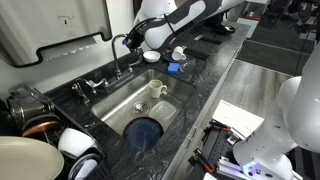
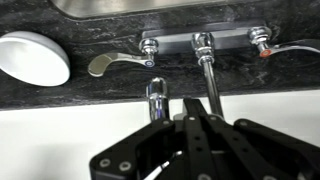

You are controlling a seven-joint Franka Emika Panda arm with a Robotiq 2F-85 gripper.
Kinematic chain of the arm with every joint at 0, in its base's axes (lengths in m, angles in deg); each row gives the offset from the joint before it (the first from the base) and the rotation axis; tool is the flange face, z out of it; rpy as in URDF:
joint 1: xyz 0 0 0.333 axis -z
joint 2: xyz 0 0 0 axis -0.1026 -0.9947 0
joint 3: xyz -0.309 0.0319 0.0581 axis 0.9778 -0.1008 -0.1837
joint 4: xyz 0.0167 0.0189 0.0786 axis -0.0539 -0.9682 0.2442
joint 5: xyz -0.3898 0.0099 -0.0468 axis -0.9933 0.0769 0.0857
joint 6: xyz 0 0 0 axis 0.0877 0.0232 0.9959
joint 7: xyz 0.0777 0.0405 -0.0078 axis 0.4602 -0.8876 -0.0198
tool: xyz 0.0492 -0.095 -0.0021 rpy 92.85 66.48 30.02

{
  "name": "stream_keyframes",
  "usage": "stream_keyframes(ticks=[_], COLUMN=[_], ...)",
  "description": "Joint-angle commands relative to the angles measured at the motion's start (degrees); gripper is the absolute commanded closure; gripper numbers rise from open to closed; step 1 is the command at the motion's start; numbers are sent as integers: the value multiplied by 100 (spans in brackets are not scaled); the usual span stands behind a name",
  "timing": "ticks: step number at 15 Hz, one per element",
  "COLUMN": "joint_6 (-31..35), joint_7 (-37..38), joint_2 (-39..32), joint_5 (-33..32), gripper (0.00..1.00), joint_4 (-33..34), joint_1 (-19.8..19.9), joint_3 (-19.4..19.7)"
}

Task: Slide the spout to the right

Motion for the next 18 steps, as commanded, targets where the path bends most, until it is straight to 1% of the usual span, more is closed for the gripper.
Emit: stream_keyframes(ticks=[1, 2, 6, 7, 8, 9, 10, 12, 13, 14, 18], joint_6=[-3, -10, -53, -106, -180, -274, -477, -1045, -1428, -1845, -3227], joint_7=[0, -61, -288, -393, -748, -1352, -1731, -2678, -3116, -3418, -3298], joint_2=[-111, -117, -105, -82, -35, 7, 93, 122, 158, 229, 687], joint_5=[-144, -91, 116, 184, 545, 1162, 1570, 2419, 2743, 2890, 2059], gripper=[100, 100, 100, 100, 100, 100, 100, 100, 100, 100, 100], joint_4=[23, 29, 13, 6, -47, -91, -145, -16, 43, 68, 70], joint_1=[152, 165, 194, 378, 475, 521, 878, 1075, 1106, 1134, 1103], joint_3=[282, 308, 187, -29, -250, -416, -994, -1255, -1257, -1231, -860])
